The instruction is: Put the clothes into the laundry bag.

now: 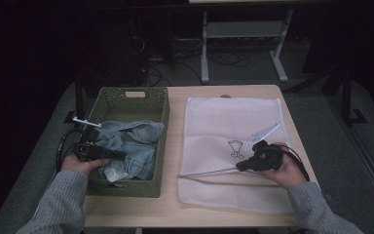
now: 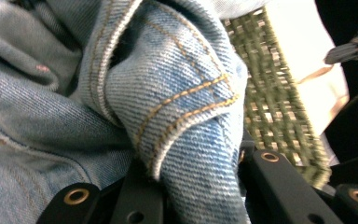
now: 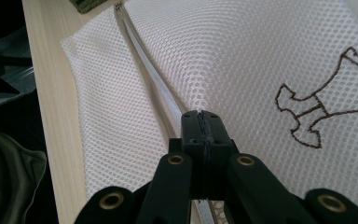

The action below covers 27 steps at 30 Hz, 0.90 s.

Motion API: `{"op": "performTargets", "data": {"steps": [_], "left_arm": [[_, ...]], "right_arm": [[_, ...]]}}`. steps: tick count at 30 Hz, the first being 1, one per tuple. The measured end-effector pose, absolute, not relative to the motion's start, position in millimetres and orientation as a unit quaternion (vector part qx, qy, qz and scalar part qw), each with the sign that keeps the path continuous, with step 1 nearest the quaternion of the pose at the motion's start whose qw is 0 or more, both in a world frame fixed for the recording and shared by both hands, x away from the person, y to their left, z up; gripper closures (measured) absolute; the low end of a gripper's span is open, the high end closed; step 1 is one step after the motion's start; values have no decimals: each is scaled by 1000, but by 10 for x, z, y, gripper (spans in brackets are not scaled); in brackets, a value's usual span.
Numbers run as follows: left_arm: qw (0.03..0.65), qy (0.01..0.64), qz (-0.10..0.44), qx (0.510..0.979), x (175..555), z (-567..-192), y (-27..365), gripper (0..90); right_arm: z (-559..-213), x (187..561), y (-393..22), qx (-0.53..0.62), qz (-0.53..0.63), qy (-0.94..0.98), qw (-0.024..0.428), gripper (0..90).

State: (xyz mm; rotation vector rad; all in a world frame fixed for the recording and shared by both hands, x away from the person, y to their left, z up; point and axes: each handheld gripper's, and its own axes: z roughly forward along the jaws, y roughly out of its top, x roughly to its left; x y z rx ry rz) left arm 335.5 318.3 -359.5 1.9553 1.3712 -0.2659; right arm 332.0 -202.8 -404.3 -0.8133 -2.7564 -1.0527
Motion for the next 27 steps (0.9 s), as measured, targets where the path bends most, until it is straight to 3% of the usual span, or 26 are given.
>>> {"op": "performTargets", "data": {"steps": [13, 27], "left_arm": [[466, 519, -132, 705, 3218, -3492, 3329, 754], [516, 503, -141, 679, 3146, -3447, 3338, 757]], "right_arm": [[-3902, 3447, -1981, -264, -348, -898, 42, 896], [-3828, 3506, -2037, -269, -364, -890, 50, 896]]}}
